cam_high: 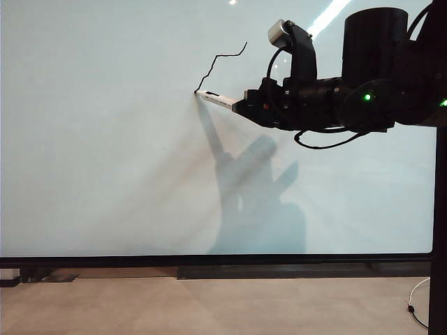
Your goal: Pick up the pen on the shelf to the right of the whiteboard and draw a triangle.
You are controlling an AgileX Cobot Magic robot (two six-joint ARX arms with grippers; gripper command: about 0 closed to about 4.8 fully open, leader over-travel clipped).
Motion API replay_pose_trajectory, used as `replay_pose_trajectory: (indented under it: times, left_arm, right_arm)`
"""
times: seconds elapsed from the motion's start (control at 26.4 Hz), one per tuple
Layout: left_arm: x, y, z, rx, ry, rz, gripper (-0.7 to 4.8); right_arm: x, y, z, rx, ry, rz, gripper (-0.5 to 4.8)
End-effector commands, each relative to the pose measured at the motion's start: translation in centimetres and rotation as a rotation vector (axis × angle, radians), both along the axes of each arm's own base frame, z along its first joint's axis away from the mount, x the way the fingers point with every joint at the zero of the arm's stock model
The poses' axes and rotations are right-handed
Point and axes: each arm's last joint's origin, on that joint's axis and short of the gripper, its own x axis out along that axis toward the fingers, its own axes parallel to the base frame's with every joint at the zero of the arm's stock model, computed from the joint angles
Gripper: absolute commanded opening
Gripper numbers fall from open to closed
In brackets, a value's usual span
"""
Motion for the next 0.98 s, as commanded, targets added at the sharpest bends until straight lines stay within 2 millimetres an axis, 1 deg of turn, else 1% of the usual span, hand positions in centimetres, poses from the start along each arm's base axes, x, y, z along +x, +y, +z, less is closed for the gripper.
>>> replay_pose_trajectory:
  times: [0.04,0.61,0.98]
  left_arm:
    - [0.0,0.0,0.0,0.0,0.006,-0.001,-0.05]
    - [0.0,0.0,0.0,0.0,0.006,-0.001,-0.05]
    - [0.0,0.0,0.0,0.0,0.006,-0.001,-0.05]
  right_arm:
    - [0.2,0.0,0.1,0.0,0.011,-0.028,-0.04]
    - [0.2,0.5,-1.0,-0.018,0.042,-0.016,-0.05]
    - [0.1,0.6,-1.1,-0.021,0.048,-0.006,-0.05]
